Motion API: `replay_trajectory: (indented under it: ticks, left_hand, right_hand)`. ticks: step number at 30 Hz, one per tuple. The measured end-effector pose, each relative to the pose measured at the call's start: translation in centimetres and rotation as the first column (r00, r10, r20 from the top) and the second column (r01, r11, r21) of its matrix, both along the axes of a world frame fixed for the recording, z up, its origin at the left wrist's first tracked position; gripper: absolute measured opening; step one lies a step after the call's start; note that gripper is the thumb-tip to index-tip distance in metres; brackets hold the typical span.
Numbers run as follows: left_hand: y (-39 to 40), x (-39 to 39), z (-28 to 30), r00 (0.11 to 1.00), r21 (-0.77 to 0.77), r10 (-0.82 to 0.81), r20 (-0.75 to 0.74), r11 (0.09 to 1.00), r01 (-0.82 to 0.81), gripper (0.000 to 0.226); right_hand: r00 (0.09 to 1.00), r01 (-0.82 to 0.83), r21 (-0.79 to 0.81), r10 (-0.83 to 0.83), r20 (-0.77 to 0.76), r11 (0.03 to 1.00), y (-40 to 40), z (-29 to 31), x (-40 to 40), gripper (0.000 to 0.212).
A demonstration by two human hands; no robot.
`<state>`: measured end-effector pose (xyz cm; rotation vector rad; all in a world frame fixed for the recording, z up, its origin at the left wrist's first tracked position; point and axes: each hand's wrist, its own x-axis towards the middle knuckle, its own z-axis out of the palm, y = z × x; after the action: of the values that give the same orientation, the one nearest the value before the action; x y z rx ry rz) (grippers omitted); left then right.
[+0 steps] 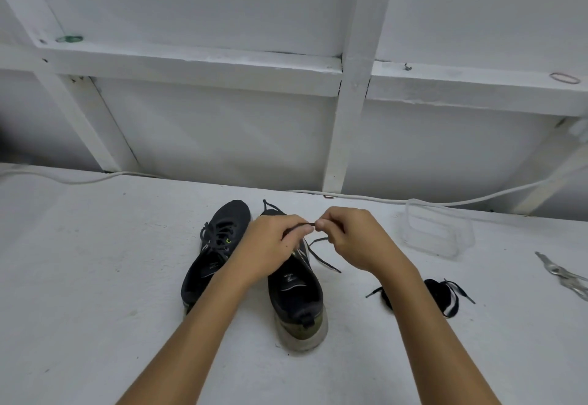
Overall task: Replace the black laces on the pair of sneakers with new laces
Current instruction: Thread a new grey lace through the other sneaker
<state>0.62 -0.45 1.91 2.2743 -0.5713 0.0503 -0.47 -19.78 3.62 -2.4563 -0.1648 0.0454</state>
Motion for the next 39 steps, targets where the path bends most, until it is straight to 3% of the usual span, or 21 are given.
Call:
replay_trajectory:
  ticks: [2,4,6,8,10,13,19,24,39]
  left_hand:
    - [0.6,-0.2,0.3,0.991,-0.125,0.127,-0.045,0.983,-0.132,0.021]
    - [1.6,-0.1,0.3,0.927,-0.265,0.346,-0.145,0.889,-0.374,0.024]
    - [2.5,0.1,0.0,0.834,-0.265,0.521,-0.180,0.791,-0.551,0.020]
    - [3.0,0.2,-0.4,0.869,-0.188,0.493,-0.050,0.850,-0.493,0.018]
    - [2.5,0.1,-0.7,0.957,-0.064,0.260,0.131,0.965,-0.253,0.043]
    - [0.8,0.2,-0.7,0.987,0.023,0.031,0.157,0.999,-0.035,0.036]
    - [2.1,1.4,-1.2,0.921,0.007,0.278,0.274,0.957,-0.291,0.024]
    - [3.7,1.5,-2.2,0.863,0.027,0.446,0.238,0.885,-0.465,0.017]
    - [4.7,2.0,-3.6,0.746,0.007,0.664,0.063,0.747,-0.665,0.017]
  right_hand:
    - [0.999,0.038,-0.010,-0.038,-0.019,0.999,-0.9,-0.2,-0.1,0.018]
    - [0.997,0.063,-0.009,-0.064,-0.041,0.998,-1.8,-0.5,-0.4,0.020]
    - [0.996,0.071,-0.011,-0.072,-0.050,0.997,-2.0,-0.6,-0.6,0.022]
    - [0.997,0.058,-0.012,-0.058,-0.043,0.998,-1.6,-0.5,-0.7,0.020]
    - [1.000,0.026,-0.022,-0.027,-0.013,0.999,-0.7,-0.1,-0.6,0.019]
    - [0.999,-0.026,-0.045,0.028,0.038,0.999,0.6,0.7,-0.2,0.018]
    - [0.998,0.033,-0.116,-0.040,-0.054,0.993,-0.5,-0.4,0.1,0.020]
    - [0.987,0.066,-0.120,-0.082,-0.136,0.991,-1.2,-2.5,-0.4,0.023]
    - [0.938,0.210,-0.064,-0.220,-0.269,0.976,-1.5,-5.3,-1.0,0.016]
